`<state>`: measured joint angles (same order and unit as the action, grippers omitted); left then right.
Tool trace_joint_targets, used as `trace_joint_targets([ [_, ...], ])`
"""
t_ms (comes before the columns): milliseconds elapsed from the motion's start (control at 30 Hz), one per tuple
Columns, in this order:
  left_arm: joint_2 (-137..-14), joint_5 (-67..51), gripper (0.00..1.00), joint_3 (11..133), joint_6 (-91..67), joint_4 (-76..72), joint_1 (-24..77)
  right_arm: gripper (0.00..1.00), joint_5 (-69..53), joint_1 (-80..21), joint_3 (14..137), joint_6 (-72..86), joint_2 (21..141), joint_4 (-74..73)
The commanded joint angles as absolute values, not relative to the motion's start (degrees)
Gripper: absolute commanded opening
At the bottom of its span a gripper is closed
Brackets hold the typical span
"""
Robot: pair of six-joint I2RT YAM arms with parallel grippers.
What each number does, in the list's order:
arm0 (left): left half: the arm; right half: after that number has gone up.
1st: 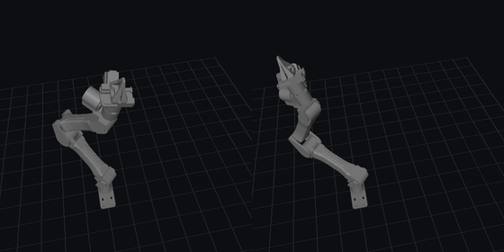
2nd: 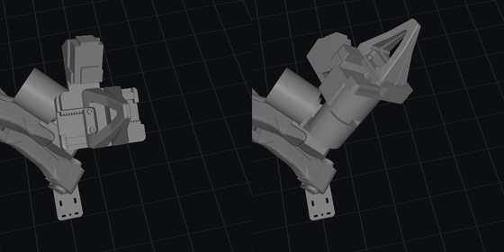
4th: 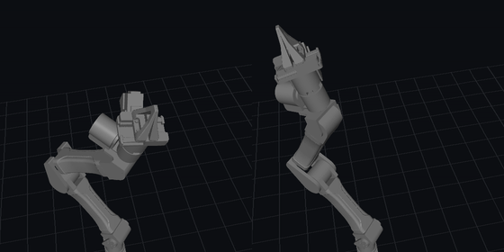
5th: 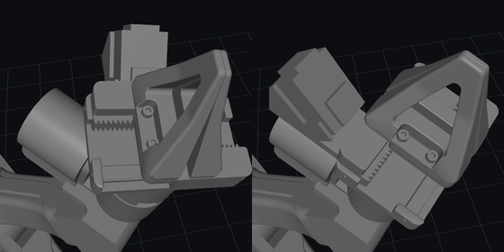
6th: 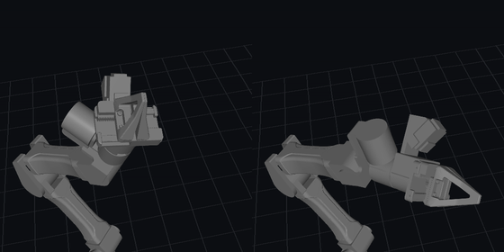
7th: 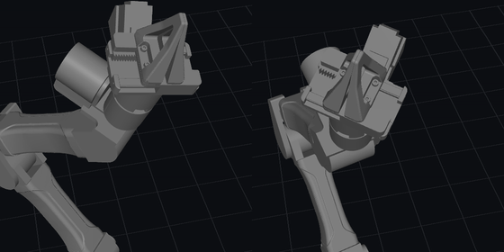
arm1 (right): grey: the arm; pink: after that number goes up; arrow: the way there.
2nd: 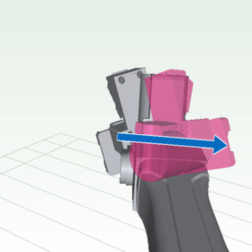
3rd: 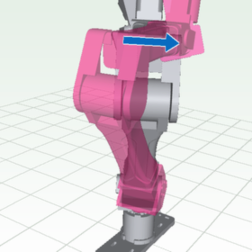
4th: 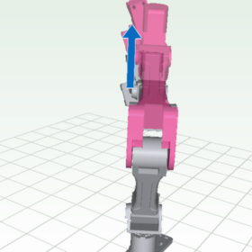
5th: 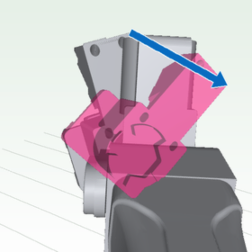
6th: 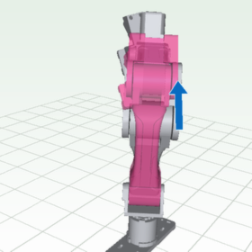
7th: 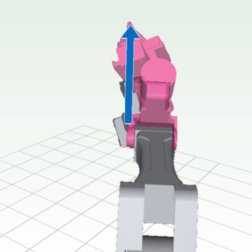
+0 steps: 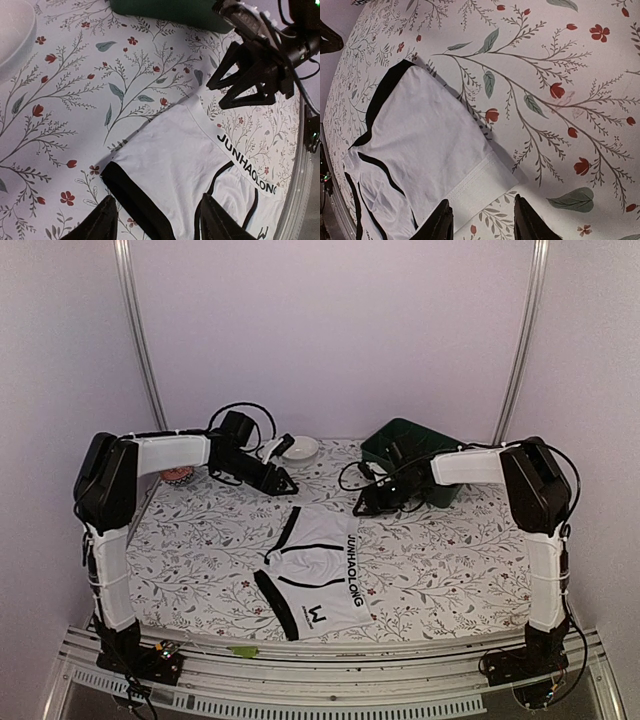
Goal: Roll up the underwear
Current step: Pick up the underwear from the center of the board.
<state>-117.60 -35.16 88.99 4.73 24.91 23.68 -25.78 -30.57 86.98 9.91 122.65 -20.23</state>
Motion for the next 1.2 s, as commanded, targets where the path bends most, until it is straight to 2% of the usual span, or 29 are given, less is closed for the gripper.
trace_joint_targets([
  [0,-120.7,-40.4,0.56,92.2,8.0,26.1,21.7,0.42,-25.4,-29.4,91.0,4.0,126.4,-21.5],
  [367,-128.9,-42.1,0.53,98.0,10.5,30.3,19.8,0.4,-32.9,-28.9,98.4,-8.1,134.0,-26.9],
  [500,-130.7,-43.1,0.53,99.6,9.7,30.5,19.8,0.38,-34.5,-28.7,97.7,-10.2,134.0,-27.9],
  [600,-131.6,-43.0,0.52,100.1,9.6,30.6,19.8,0.31,-35.3,-28.7,96.8,-10.5,136.0,-28.1],
  [867,-137.1,-43.1,0.52,105.3,9.7,32.6,19.8,0.02,-36.0,-28.2,97.5,-9.4,136.3,-27.4],
  [1167,-142.4,-45.6,0.47,110.9,10.2,36.1,19.9,0.0,-35.2,-27.3,97.9,-8.5,136.3,-27.2],
])
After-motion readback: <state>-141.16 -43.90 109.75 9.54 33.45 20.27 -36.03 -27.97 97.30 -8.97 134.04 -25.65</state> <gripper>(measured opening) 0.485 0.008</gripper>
